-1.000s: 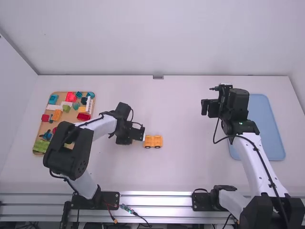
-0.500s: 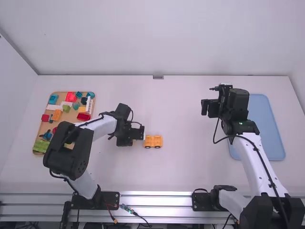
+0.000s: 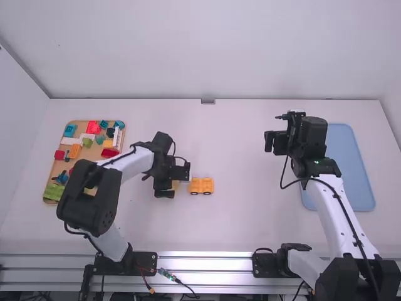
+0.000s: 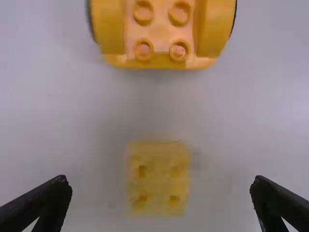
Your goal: Assemble lego blocks to make yellow taxi
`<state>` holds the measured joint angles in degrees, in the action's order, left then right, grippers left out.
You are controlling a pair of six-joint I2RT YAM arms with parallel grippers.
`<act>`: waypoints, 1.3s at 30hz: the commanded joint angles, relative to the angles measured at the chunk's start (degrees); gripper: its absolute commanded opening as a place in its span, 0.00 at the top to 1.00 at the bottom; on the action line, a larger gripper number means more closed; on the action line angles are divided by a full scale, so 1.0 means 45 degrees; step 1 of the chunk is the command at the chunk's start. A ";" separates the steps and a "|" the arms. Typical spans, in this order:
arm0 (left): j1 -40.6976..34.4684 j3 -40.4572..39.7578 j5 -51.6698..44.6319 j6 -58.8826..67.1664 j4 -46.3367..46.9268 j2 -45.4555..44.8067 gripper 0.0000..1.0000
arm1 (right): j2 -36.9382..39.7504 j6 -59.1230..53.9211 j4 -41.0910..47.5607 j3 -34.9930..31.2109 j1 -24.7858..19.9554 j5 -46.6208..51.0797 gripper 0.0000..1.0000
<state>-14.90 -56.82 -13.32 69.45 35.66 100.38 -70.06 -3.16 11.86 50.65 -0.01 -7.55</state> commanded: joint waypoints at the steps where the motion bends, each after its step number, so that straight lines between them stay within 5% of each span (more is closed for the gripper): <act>1: -0.0034 -0.1243 -0.0189 -0.0155 0.0906 -0.0221 0.01 | 0.0177 0.0029 0.0049 0.0325 0.0005 -0.0039 0.01; 10: -0.0024 -0.4478 -0.0136 -0.0355 0.4593 -0.0221 0.01 | 0.0177 0.0024 0.0053 0.0325 0.0005 -0.0024 0.01; 16: -0.0024 -0.5304 -0.0131 -0.2297 0.4612 -0.0221 0.01 | 0.0177 0.0029 0.0053 0.0325 -0.0180 -0.0034 0.01; 31: 0.0058 -0.5173 -0.0452 0.0121 0.4214 -0.0221 0.01 | 0.0167 -0.0282 0.0253 0.0306 -0.0126 -0.0321 0.01; 36: 0.0743 -0.4736 -0.3390 0.4109 0.4666 -0.0221 0.01 | 0.0031 -0.5421 0.0427 -0.0034 -0.0194 -0.5144 0.01; 39: 0.1214 -0.4454 -0.3857 0.4095 0.4442 -0.0221 0.01 | -0.0066 -0.7208 0.0389 -0.0374 -0.0369 -0.6931 0.01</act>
<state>-11.53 -78.22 -24.47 82.35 55.68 100.36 -70.06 -23.03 13.50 50.41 -0.95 -25.91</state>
